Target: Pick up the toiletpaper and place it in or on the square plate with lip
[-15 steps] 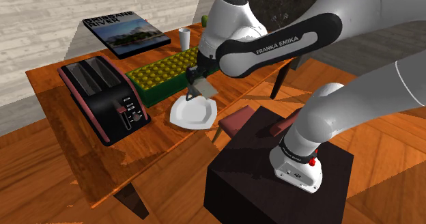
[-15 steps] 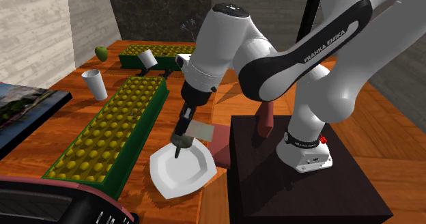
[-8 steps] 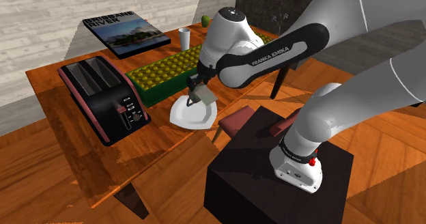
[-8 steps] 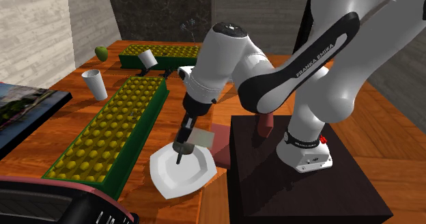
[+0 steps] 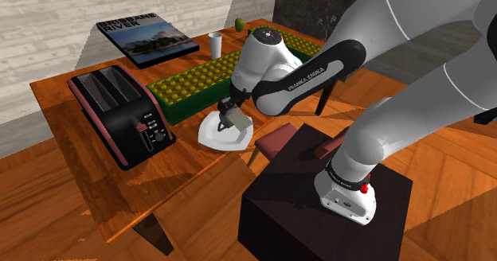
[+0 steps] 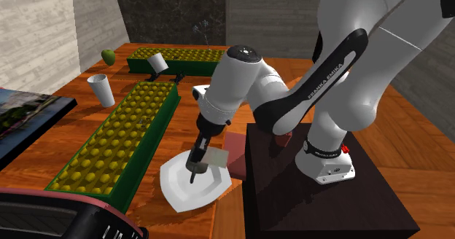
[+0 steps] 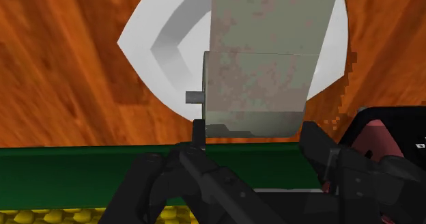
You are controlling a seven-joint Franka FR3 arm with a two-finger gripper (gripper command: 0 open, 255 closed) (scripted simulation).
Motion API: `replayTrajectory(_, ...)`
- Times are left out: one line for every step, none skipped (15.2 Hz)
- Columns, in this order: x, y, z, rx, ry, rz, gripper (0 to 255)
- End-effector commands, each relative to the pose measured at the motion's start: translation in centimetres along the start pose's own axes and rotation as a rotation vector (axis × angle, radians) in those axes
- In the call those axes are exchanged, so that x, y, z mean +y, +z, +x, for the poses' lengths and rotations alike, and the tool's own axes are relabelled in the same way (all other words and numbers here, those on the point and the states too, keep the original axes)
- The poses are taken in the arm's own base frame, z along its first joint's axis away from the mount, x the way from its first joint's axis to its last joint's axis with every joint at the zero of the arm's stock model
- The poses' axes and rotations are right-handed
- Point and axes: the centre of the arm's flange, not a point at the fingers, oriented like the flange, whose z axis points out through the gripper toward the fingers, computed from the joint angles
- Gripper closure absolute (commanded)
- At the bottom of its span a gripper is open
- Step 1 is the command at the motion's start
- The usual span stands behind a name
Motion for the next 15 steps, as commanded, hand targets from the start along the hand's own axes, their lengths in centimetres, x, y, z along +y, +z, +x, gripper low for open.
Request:
replayTrajectory(0.0,1.0,-0.4,0.001,0.000,0.001,255)
replayTrajectory(0.0,1.5,-0.6,0.001,0.000,0.001,255)
replayTrajectory(0.0,2.0,-0.8,0.001,0.000,0.001,255)
replayTrajectory(0.0,2.5,-1.0,0.001,0.000,0.001,255)
replayTrajectory(0.0,3.0,-1.2,0.001,0.000,0.001,255)
replayTrajectory(0.1,3.5,-1.4,0.001,0.000,0.001,255)
replayTrajectory(-0.2,2.1,-0.1,0.071,-0.001,0.034,255)
replayTrajectory(-0.2,2.1,-0.1,0.071,-0.001,0.034,0)
replayTrajectory(-0.8,1.7,-0.6,0.020,0.108,0.006,0)
replayTrajectory(-1.5,1.4,-1.0,-0.031,0.218,-0.023,0)
replayTrajectory(-2.2,1.0,-1.3,-0.081,0.327,-0.052,0)
replayTrajectory(-2.9,0.6,-1.6,-0.132,0.437,-0.081,0)
replayTrajectory(-3.3,0.4,-1.6,-0.160,0.495,-0.096,0)
replayTrajectory(-3.3,0.9,-1.7,-0.160,0.495,-0.096,0)
replayTrajectory(-3.2,1.5,-1.8,-0.160,0.495,-0.096,0)
